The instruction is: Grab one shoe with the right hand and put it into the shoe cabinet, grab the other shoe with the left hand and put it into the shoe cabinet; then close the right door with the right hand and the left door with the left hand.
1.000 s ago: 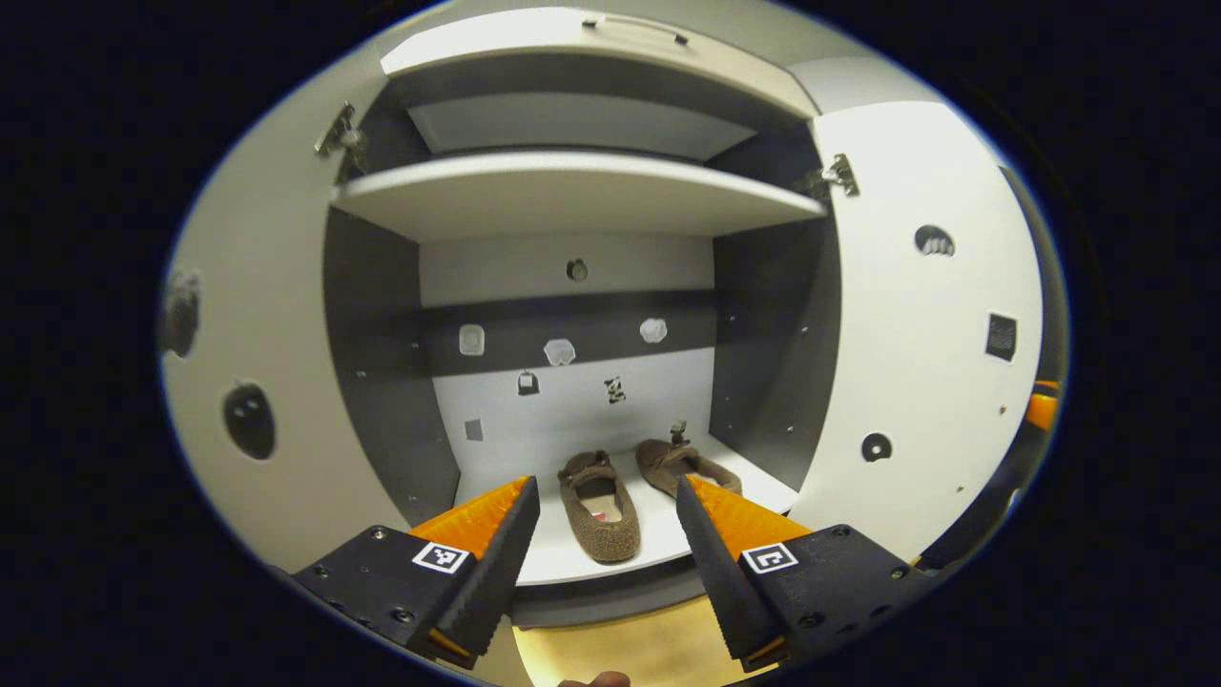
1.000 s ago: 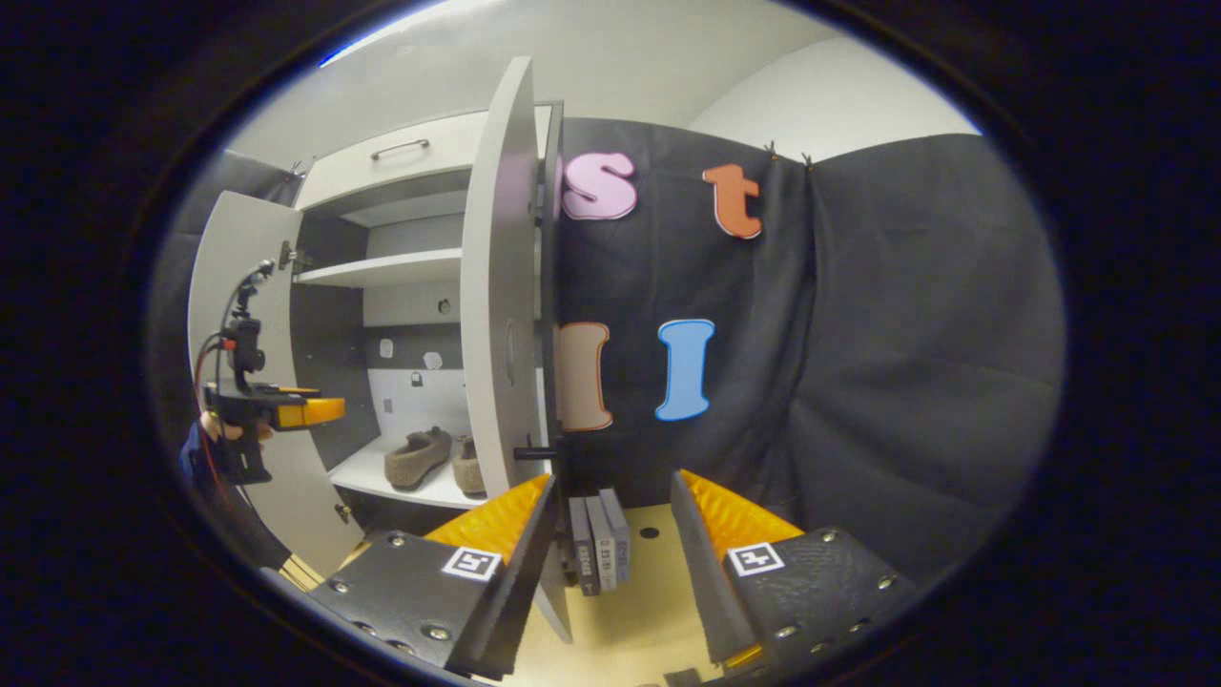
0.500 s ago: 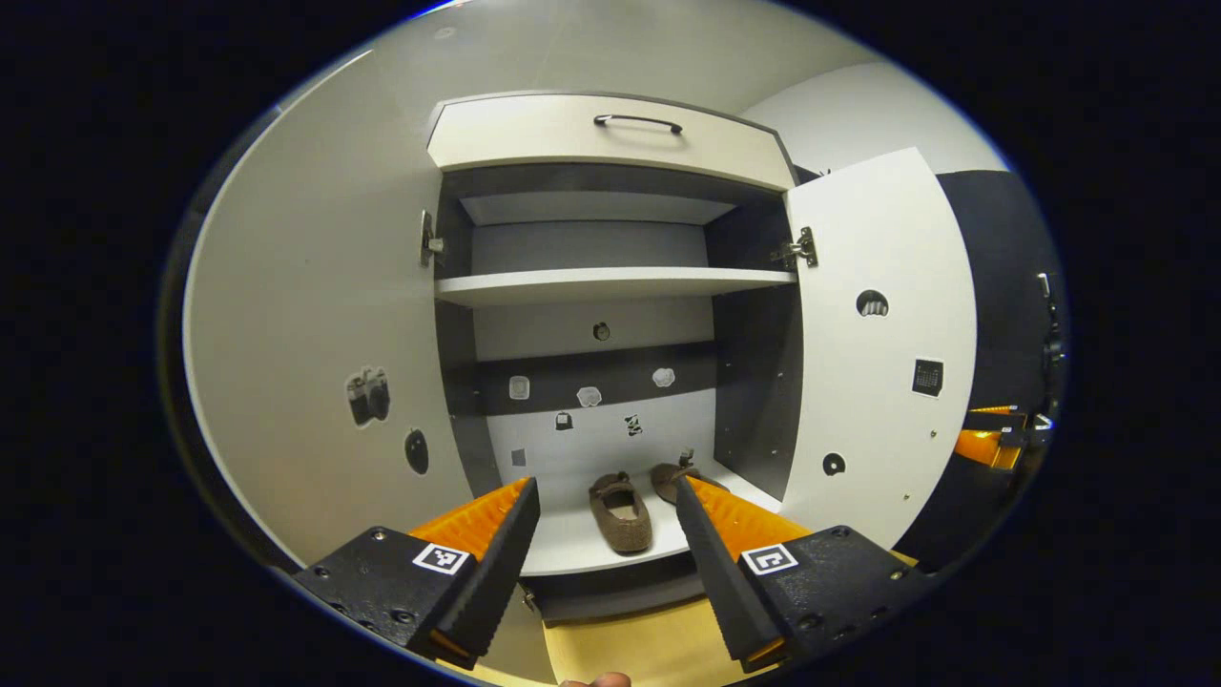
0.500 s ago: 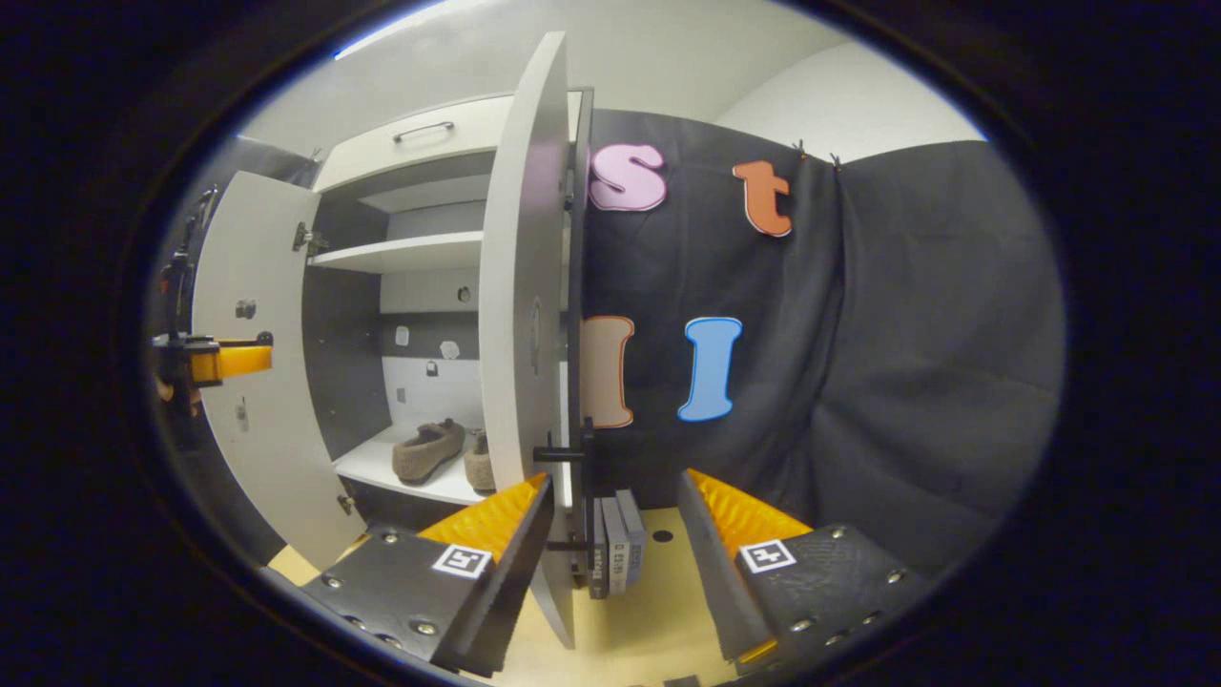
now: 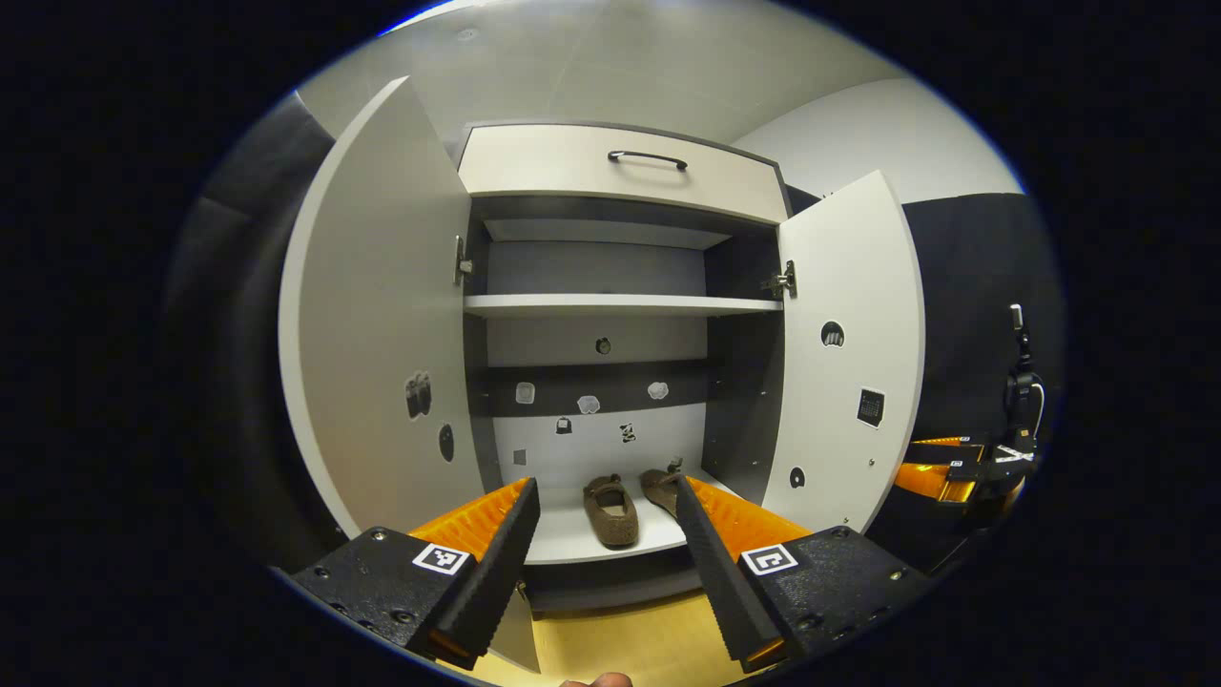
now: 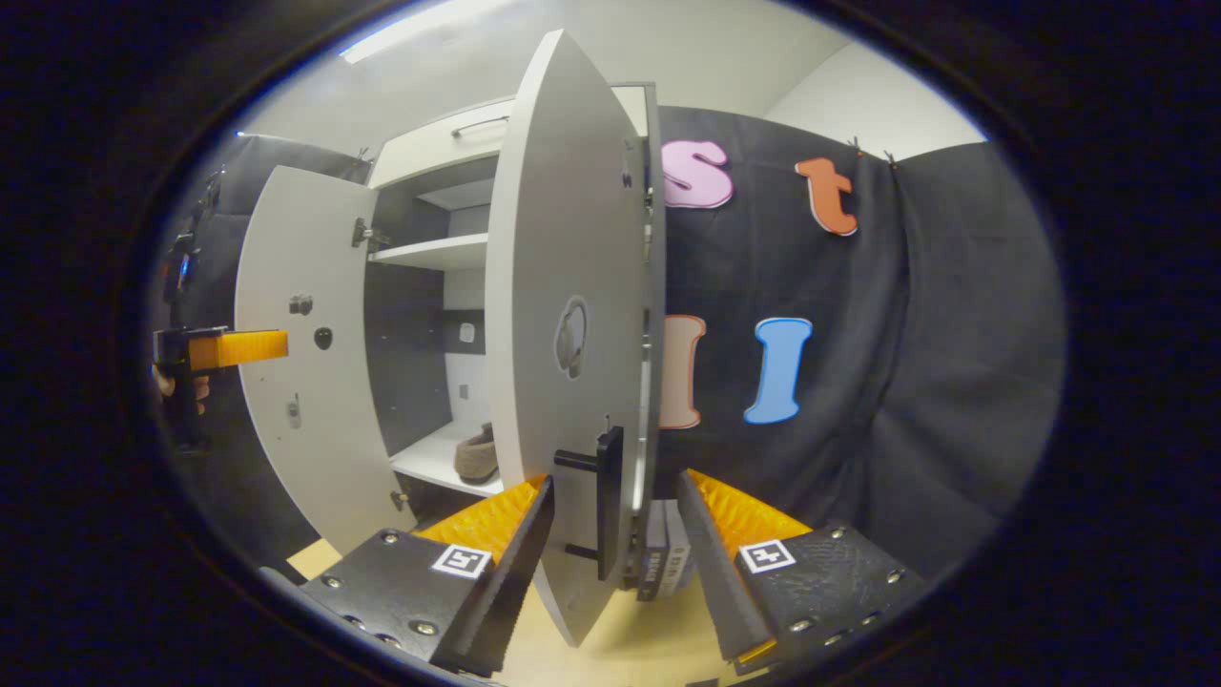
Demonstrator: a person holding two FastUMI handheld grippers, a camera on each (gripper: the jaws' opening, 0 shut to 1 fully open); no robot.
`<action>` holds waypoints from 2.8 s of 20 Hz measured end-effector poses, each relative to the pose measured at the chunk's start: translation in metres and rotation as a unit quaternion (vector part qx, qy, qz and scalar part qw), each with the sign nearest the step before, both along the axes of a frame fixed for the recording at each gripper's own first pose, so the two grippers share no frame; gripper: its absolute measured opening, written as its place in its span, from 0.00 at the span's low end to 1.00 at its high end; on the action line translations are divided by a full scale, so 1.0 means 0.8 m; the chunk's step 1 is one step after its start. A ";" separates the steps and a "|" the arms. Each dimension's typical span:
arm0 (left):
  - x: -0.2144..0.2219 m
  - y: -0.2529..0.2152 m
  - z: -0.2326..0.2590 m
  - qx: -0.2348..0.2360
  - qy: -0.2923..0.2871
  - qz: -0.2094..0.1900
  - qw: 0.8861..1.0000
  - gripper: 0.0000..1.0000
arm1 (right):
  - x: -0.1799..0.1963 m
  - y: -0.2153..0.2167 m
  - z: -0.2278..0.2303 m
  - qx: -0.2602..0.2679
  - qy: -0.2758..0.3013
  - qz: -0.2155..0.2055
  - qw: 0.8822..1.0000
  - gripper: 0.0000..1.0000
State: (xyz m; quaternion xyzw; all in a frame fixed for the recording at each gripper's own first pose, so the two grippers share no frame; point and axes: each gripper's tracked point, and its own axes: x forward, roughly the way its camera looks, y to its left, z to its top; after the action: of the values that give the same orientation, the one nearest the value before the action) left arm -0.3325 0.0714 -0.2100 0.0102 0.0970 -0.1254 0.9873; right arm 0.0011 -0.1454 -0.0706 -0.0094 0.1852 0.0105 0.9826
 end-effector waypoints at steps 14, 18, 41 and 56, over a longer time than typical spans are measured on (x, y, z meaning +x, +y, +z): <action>-0.036 0.059 0.015 0.008 -0.001 0.044 0.999 0.84 | 0.062 0.099 -0.028 0.039 0.021 0.059 0.997 0.80; -0.051 0.084 0.017 0.016 -0.001 0.068 0.998 0.84 | 0.086 0.114 -0.039 0.042 0.022 0.061 0.997 0.77; -0.042 0.247 -0.045 0.037 0.013 0.162 0.986 0.88 | 0.153 0.166 -0.061 0.035 0.013 0.040 0.999 0.86; 0.004 0.237 -0.069 -0.028 0.015 0.065 0.997 0.85 | 0.104 0.145 -0.038 0.058 -0.011 0.005 0.998 0.87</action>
State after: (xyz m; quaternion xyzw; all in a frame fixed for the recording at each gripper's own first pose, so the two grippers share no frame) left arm -0.3296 0.2613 -0.2649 -0.0253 0.1090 -0.0634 0.9917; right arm 0.0844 -0.0290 -0.1010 0.0471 0.1738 0.0258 0.9833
